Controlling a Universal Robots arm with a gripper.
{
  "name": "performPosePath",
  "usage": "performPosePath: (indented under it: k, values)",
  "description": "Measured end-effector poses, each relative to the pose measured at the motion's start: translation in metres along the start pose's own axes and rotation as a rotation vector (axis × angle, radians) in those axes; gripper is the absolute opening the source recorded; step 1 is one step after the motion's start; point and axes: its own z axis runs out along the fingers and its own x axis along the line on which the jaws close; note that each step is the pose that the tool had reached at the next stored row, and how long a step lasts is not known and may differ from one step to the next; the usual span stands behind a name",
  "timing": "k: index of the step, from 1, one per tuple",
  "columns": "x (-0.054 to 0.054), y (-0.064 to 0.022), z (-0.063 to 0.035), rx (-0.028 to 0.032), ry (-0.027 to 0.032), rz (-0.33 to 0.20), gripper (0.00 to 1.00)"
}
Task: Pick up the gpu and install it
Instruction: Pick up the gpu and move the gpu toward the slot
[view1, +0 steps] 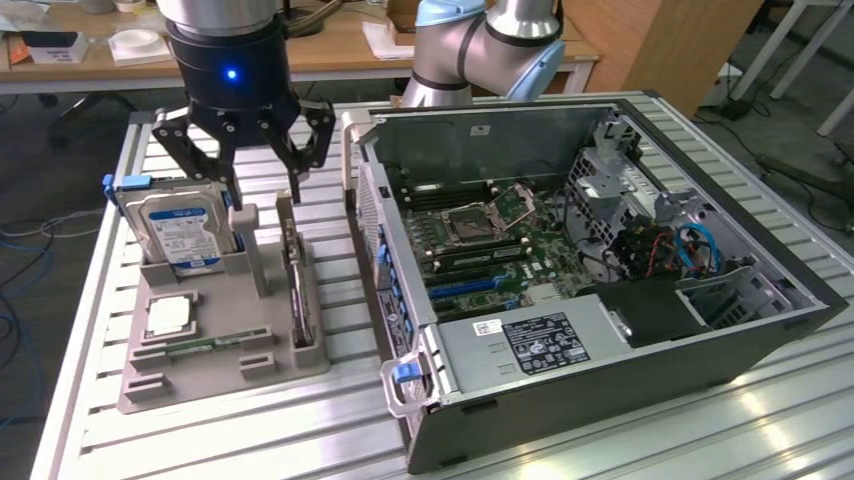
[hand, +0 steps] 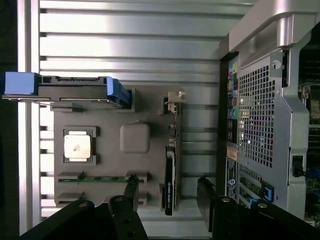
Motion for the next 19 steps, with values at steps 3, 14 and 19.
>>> performPosePath:
  k: [3, 14, 19]
  values:
    - [0.000, -0.0001, 0.0018, -0.0001, -0.0001, 0.000, 0.59]
    - [0.000, -0.0004, 0.0092, 0.0000, 0.0000, 0.000, 0.59]
    - [0.000, -0.0005, 0.0123, 0.0000, 0.0000, 0.000, 0.59]
